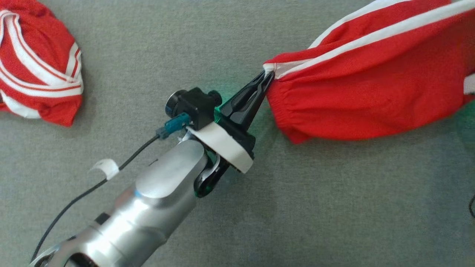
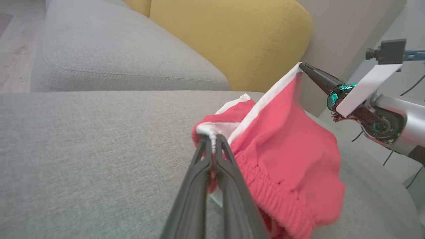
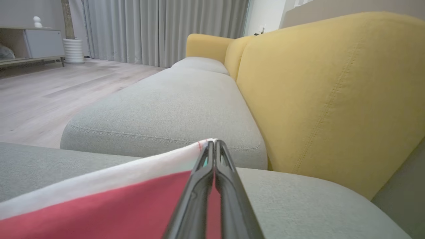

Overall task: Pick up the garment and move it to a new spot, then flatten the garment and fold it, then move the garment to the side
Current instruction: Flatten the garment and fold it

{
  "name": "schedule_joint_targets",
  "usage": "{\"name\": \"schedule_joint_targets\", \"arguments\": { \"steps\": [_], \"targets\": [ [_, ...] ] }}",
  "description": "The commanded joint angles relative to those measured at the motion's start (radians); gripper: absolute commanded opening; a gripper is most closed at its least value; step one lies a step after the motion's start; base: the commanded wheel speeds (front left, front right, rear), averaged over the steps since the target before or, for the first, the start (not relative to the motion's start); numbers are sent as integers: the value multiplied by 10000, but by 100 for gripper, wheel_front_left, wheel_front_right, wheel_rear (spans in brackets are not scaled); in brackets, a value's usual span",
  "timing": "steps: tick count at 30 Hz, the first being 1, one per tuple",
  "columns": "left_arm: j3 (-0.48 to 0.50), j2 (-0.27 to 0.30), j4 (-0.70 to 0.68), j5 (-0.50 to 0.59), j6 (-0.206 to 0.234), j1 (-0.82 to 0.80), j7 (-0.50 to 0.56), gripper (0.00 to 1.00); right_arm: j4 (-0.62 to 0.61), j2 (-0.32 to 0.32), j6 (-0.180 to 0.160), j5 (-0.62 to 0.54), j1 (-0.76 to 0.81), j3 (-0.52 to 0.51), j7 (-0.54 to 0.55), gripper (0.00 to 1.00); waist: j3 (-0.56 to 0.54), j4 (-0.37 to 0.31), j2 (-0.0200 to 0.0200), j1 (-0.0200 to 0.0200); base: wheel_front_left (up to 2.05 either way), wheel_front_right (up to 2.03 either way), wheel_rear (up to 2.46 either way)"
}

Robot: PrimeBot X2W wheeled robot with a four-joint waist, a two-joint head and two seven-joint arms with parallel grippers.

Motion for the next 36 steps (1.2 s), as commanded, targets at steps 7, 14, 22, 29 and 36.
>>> {"name": "schedule_joint_targets", "arguments": {
  "steps": [7,14,22,29,36],
  "targets": [
    [249,-183,386,-267,17,-532,-22,0,1488,-236,-9,-107,-1162,877,-11,0,320,332,0,-2,0,0,0],
    [956,-360,650,151,17,-221,-22,100,2171,-211,-9,963,-1407,1636,-11,100,103,373,0,-2,0,0,0],
    [2512,-299,-617,3146,1602,1279,-22,100,2365,-915,-9,3116,-750,2983,588,100,-403,295,0,-2,0,0,0],
    [4421,-445,-3142,5152,3029,3581,-22,100,2707,-2399,-9,5129,-226,3717,2131,100,-779,761,0,-2,0,0,0],
    [5246,-660,-5155,5559,3167,5470,-22,100,3386,-3080,-9,6871,540,4039,4084,55,-1066,1541,0,-2,0,0,0]
  ]
}}
